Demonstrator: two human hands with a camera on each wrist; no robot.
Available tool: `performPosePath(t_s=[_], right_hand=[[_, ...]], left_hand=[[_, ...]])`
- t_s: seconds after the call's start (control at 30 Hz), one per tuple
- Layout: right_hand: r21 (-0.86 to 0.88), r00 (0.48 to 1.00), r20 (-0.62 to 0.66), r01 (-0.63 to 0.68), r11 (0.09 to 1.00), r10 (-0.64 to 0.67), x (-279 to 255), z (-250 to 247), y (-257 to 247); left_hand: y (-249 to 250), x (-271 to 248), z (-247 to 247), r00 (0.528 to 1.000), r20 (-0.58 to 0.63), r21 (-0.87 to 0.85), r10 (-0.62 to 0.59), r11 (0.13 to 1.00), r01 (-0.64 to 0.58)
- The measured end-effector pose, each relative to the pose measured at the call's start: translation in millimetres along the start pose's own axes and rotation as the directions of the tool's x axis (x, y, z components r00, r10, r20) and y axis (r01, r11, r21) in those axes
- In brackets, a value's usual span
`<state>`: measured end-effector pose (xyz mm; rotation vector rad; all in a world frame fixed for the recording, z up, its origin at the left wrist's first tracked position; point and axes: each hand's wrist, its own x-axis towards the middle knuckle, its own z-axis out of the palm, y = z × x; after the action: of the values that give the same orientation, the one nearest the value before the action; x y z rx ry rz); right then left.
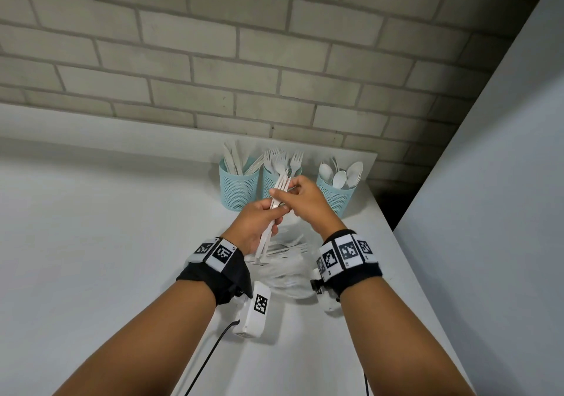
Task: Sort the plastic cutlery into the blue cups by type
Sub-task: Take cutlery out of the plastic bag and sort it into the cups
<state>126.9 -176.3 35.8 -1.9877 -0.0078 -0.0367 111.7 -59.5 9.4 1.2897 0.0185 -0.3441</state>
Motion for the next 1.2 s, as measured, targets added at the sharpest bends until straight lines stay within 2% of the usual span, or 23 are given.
performPosePath(t_s=[0.13,0.33,0.5,0.7,1.1,1.17,1.2], right_hand=[[0.095,0.998,-0.014,-0.054,0.994,0.056,-2,2,2],[0.278,0.995,0.000,-0.091,0.956,0.095,-3,-4,2],[0.511,0.987,0.029,-0.148,0.847,0.155,-2,-12,3],[0.420,0.989,0.015,-0.141,0.896,0.148,-1,-16,3],[0.388,0.975,0.115,-0.221,0.895,0.191,1,-11,3],[0.371,0.980,0.065,-0.198,0.907,0.187,7,-12,-2],[0.375,0.982,-0.004,-0.171,0.911,0.186,11,-13,-6]], left_hand=[[-1,-1,-2,0.999,0.034,-0.015,-0.017,1.000,0.018],[3,-7,-5,0.990,0.109,-0.252,-0.090,0.961,0.115],[3,-6,-7,0.995,0.071,-0.219,-0.072,0.972,0.086],[4,-8,-8,1.000,0.011,-0.090,-0.025,0.996,0.026],[-1,-4,-10,0.998,-0.050,-0.119,0.049,0.991,-0.055],[-2,-3,-10,0.995,-0.089,-0.159,0.047,0.986,-0.060],[-2,-2,-11,0.992,-0.120,-0.180,0.040,0.982,-0.062]])
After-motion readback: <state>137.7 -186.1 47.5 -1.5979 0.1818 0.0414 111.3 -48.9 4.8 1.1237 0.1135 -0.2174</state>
